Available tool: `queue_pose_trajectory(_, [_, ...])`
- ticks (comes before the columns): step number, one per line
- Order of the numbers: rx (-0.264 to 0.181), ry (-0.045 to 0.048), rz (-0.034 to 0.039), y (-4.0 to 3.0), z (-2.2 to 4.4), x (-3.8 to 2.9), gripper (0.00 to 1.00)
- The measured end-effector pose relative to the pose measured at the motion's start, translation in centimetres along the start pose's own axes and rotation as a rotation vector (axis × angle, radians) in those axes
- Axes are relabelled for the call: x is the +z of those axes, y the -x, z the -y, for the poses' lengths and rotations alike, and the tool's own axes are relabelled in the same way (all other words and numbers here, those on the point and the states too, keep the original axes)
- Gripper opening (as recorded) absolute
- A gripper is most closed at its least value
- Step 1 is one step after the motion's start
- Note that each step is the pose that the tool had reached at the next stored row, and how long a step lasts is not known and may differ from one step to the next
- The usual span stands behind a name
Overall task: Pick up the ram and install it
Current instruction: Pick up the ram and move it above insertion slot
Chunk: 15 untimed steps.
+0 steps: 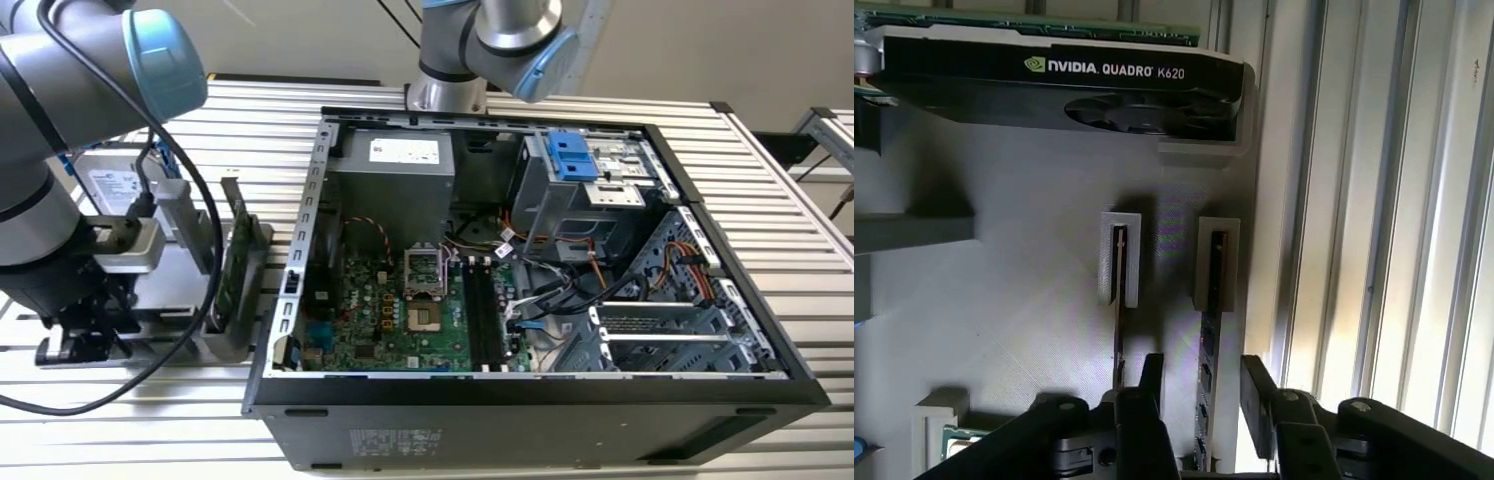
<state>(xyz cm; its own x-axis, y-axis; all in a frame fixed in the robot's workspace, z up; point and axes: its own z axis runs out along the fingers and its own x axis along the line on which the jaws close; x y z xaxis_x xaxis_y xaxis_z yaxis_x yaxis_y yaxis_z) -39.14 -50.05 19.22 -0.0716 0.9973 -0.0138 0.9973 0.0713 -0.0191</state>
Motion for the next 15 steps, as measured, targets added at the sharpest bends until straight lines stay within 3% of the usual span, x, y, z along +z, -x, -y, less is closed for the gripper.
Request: queue_pose_trajectory(15, [0.000,0.0000,0.0000,0.00,0.00,0.03,0.00])
